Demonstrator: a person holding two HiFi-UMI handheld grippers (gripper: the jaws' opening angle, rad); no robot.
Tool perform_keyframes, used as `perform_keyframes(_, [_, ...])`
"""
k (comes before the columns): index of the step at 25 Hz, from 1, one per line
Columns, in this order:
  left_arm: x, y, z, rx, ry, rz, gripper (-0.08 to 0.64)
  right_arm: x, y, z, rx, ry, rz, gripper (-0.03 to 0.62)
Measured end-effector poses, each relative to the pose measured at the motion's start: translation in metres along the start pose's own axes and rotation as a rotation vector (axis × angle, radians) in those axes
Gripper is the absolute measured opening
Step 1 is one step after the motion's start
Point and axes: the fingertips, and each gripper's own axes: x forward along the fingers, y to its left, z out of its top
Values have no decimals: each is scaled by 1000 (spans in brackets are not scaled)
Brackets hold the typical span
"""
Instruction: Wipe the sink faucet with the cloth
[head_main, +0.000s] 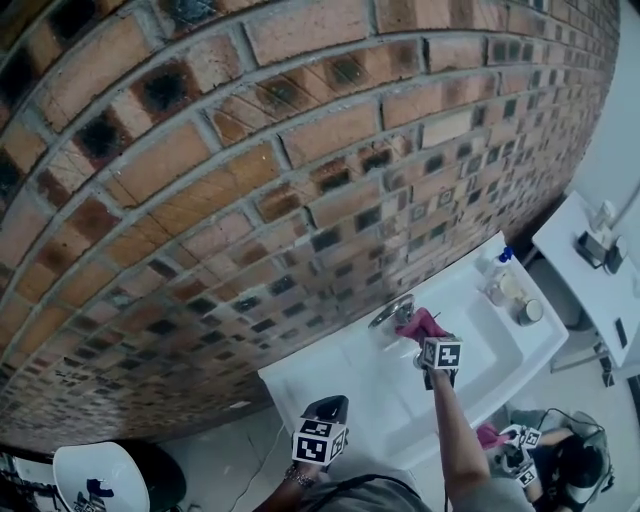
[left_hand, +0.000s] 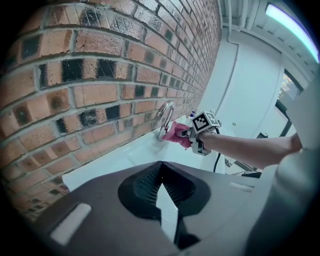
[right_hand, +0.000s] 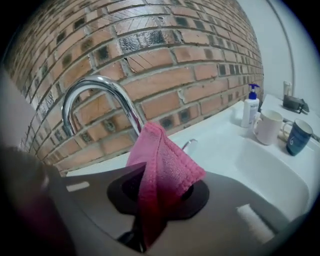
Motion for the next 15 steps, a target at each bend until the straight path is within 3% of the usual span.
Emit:
perform_keyframes(5, [-15,-21,-5,6,-20,-7,17,-36,-23,-48,76,86,-103,64])
perform_keyframes(9, [-24,-38,-23,-16,-16,-14,17,-80,11,-49,185,-36,17,63])
perform_keyframes(15, [-35,-50,-45,-64,-20,8,17,-139,116,-53,99,-134,192,64])
